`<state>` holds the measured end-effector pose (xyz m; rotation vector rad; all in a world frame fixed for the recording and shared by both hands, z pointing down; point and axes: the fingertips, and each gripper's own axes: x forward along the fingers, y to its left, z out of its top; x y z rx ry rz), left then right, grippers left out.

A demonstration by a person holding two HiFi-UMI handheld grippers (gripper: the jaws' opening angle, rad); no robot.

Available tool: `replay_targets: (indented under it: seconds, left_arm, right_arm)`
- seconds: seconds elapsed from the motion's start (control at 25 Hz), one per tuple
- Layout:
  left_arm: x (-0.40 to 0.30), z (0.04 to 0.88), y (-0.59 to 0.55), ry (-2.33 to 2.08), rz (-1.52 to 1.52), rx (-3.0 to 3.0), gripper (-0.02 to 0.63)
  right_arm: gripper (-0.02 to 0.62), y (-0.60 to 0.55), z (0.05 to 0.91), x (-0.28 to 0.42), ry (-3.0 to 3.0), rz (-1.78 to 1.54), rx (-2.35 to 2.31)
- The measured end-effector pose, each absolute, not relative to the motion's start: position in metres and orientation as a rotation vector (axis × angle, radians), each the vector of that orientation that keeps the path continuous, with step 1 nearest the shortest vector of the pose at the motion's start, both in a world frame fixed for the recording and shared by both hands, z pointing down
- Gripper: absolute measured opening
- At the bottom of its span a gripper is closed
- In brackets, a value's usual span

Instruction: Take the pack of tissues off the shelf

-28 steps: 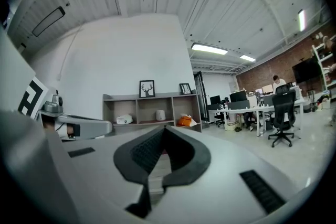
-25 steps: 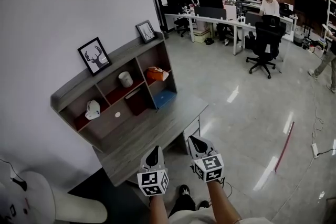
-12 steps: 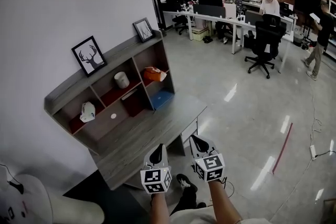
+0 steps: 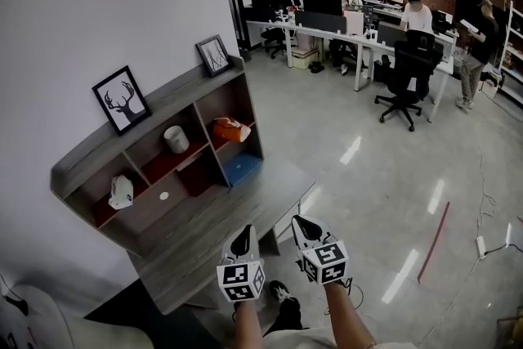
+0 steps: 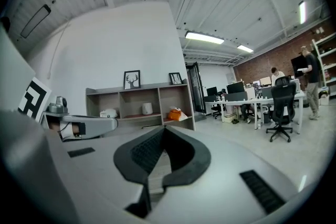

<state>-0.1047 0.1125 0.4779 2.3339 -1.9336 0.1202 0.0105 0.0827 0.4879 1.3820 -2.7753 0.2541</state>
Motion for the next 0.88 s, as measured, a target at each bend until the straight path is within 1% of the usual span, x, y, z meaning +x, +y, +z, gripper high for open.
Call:
replay_targets:
  seconds: [0.12,0.28,0.48,0.68,0.88]
  left_arm:
    - [-0.107,0.474,0.081,-1.95,0.12,2.313,0.008]
    - [-0.113,0.464,0.042,-1.962,0.122,2.308,0.008]
    - [-0.112,0.451,-0.008,-1.912,0.148,2.36,0.008]
    - [-0.109,0.441,-0.057,-1.871,0.157,2.421,0.008]
    - [-0.116,0.446,-0.1,-1.849,0.187,2.441,0.008]
  right_arm:
    - [0.015,0.054,0.49,0.005,-2.76,0.254,1.319]
    - [0.015,0.016,0.488,-0.002,-2.793,0.342,1.248]
    - [0.015,-0.031,0.479,-0.007,-2.778,0.329,1.214]
    - [0.015,-0.075,0.464,-0.01,-2.847,0.35,1.241]
    - [0.015,-0.12,0.466,-0.013,-2.881,0.417,1.307]
